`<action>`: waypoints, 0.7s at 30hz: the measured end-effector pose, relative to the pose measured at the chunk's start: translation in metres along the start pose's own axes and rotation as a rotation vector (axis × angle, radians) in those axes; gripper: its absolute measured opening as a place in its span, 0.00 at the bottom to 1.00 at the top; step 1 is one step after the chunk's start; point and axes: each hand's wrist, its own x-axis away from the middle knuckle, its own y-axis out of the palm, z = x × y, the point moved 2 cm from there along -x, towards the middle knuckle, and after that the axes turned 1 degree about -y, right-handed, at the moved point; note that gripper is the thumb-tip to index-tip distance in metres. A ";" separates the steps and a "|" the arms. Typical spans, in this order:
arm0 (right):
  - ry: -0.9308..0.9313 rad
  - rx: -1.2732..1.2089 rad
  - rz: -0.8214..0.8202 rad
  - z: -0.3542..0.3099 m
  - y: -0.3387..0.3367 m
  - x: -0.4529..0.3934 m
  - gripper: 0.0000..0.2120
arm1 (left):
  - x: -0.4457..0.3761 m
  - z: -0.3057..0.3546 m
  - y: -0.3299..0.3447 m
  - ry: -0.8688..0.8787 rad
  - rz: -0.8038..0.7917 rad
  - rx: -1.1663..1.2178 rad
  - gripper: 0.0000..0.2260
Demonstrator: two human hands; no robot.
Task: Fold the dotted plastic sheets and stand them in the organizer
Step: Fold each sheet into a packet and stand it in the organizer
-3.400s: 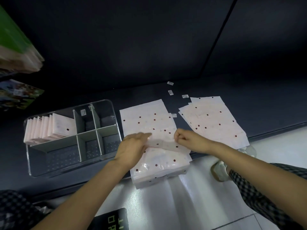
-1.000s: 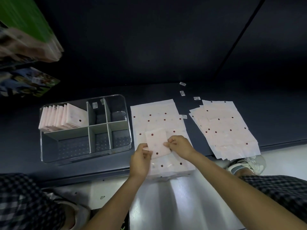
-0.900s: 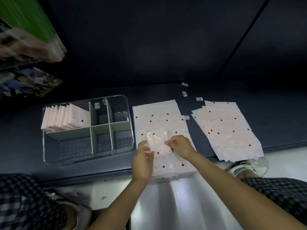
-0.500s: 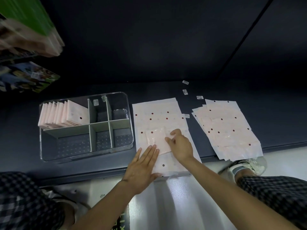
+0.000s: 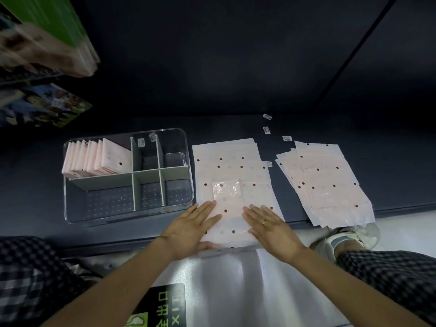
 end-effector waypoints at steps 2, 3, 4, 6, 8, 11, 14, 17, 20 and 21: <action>0.017 -0.018 0.066 0.001 -0.004 -0.005 0.20 | 0.002 -0.001 0.000 -0.008 0.006 0.032 0.36; 0.017 -0.038 0.133 0.001 -0.006 -0.010 0.13 | 0.001 0.001 0.000 -0.017 0.017 0.035 0.35; 0.017 -0.060 0.185 0.000 -0.008 -0.016 0.08 | 0.000 0.003 0.001 -0.029 0.030 0.038 0.35; 0.015 -0.095 0.202 -0.002 -0.009 -0.027 0.11 | -0.003 0.007 0.001 -0.059 0.052 0.056 0.35; -0.006 -0.086 0.170 -0.005 -0.008 -0.035 0.15 | -0.004 0.010 0.001 -0.090 0.068 0.083 0.34; -0.068 -0.043 0.119 -0.006 -0.008 -0.042 0.24 | -0.006 0.012 -0.001 -0.130 0.117 0.140 0.30; -0.108 0.037 0.071 -0.004 -0.009 -0.044 0.32 | -0.006 0.013 -0.003 -0.156 0.174 0.211 0.27; -0.087 0.036 0.082 -0.005 -0.014 -0.048 0.30 | -0.009 0.015 -0.008 -0.195 0.198 0.324 0.26; -0.042 -0.053 0.170 -0.004 -0.031 -0.054 0.28 | -0.009 0.016 -0.019 -0.232 0.271 0.477 0.25; -0.009 -0.088 0.185 -0.003 -0.039 -0.056 0.27 | -0.008 0.016 -0.025 -0.230 0.318 0.518 0.24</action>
